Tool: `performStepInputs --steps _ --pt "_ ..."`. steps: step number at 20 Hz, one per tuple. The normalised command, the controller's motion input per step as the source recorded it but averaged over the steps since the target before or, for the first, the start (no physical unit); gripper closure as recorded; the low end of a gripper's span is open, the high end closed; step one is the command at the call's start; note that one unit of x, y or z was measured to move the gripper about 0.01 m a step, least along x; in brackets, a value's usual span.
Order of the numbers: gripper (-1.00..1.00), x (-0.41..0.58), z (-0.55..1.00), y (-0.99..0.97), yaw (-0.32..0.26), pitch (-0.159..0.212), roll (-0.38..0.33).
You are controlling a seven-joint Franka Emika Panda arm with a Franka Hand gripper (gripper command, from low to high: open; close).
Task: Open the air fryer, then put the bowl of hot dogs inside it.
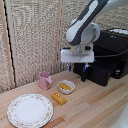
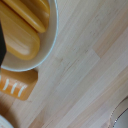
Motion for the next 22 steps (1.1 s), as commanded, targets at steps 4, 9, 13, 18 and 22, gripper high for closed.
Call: performStepInputs --steps 4,9,13,18,22 --pt "-1.0 -0.151 -0.47 0.0 0.234 0.029 0.009" --pt "-1.0 -0.002 -0.42 -0.01 0.302 -0.003 0.009" --pt "-1.0 0.003 -0.36 -0.1 0.317 -0.039 0.046" --pt "-1.0 0.0 -0.18 -0.2 0.259 -0.066 0.032" --pt "1.0 -0.003 -0.01 -0.08 0.091 -0.013 0.052"
